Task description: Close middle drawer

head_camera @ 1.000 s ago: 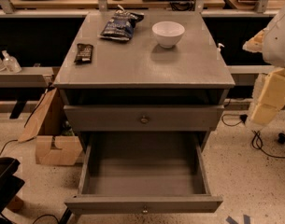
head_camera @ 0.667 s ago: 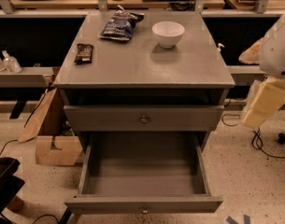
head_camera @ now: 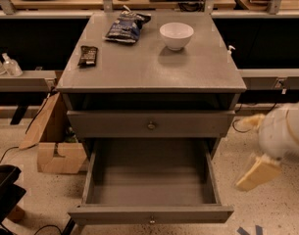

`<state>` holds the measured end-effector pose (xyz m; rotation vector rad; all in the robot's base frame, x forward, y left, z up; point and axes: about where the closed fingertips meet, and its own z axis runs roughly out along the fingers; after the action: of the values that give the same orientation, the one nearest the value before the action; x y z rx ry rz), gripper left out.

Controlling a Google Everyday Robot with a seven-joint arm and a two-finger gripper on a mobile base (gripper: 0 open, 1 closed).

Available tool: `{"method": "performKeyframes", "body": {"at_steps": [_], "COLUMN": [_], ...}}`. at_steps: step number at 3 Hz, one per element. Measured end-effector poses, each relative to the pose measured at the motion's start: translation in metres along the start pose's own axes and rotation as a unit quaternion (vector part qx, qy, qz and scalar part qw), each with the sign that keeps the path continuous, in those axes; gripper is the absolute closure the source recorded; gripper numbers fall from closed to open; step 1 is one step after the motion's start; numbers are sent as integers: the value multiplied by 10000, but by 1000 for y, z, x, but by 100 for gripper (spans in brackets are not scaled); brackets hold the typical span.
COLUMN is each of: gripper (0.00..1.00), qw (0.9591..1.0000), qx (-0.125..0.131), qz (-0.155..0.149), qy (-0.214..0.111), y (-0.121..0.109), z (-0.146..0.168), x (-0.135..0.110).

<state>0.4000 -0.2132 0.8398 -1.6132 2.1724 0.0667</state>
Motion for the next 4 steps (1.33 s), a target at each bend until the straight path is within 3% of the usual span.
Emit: {"method": "performKeyframes", "body": {"at_steps": [1, 2, 3, 4], "gripper": [46, 69, 99, 100], "qw": [9994, 9988, 9980, 9980], "qx": [-200, 12, 330, 331], "qz": [252, 426, 430, 428], "qy": [-131, -251, -338, -337], "y": [30, 24, 7, 7], "z": [79, 132, 132, 132], "x": [40, 61, 57, 57]}}
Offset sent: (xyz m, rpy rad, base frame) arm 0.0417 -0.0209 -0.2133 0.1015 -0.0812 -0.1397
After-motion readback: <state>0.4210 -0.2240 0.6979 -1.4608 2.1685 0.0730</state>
